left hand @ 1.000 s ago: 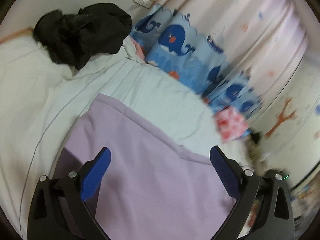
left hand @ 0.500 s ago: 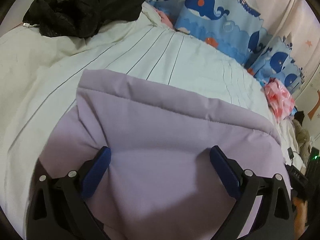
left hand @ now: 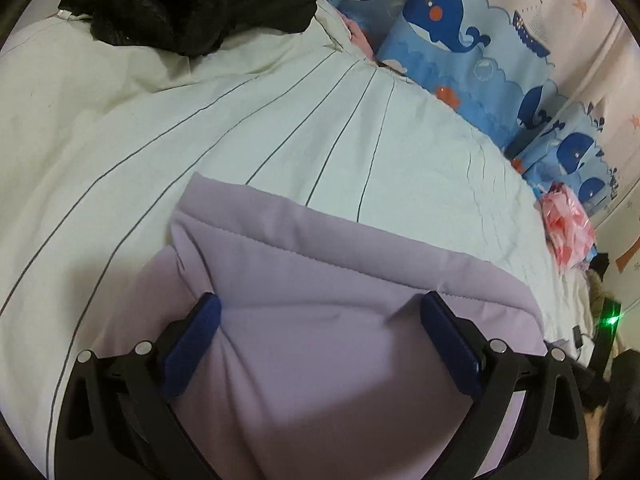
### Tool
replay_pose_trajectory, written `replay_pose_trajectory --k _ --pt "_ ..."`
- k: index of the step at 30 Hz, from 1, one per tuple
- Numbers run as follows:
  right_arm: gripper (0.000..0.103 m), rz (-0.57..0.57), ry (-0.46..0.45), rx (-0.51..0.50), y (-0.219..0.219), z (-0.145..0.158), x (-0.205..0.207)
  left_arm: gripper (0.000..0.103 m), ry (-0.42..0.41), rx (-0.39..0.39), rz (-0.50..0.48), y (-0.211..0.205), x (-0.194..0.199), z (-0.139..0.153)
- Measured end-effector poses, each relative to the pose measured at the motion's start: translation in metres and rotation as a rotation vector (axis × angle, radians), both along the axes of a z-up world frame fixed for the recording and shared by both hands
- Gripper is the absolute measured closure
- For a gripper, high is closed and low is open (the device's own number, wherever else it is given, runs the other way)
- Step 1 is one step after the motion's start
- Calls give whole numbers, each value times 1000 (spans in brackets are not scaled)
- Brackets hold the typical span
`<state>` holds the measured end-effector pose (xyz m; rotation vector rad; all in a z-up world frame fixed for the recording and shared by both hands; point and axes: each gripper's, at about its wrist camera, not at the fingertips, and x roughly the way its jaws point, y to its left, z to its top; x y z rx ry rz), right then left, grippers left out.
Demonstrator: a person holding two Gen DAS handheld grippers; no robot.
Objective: Fold large clothes
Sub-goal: 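Lower the jacket onto the bed and open both grippers, then smooth the folded jacket flat with both grippers open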
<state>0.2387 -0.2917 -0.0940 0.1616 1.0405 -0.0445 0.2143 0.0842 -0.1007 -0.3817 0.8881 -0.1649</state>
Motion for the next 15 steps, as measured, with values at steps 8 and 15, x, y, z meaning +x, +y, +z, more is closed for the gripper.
replay_pose_trajectory --k 8,15 --pt "7 41 -204 102 -38 89 -117 8 -28 3 -113 2 -71 55" --pt "6 -49 -186 89 -78 12 -193 7 -54 125 -156 8 -124 14"
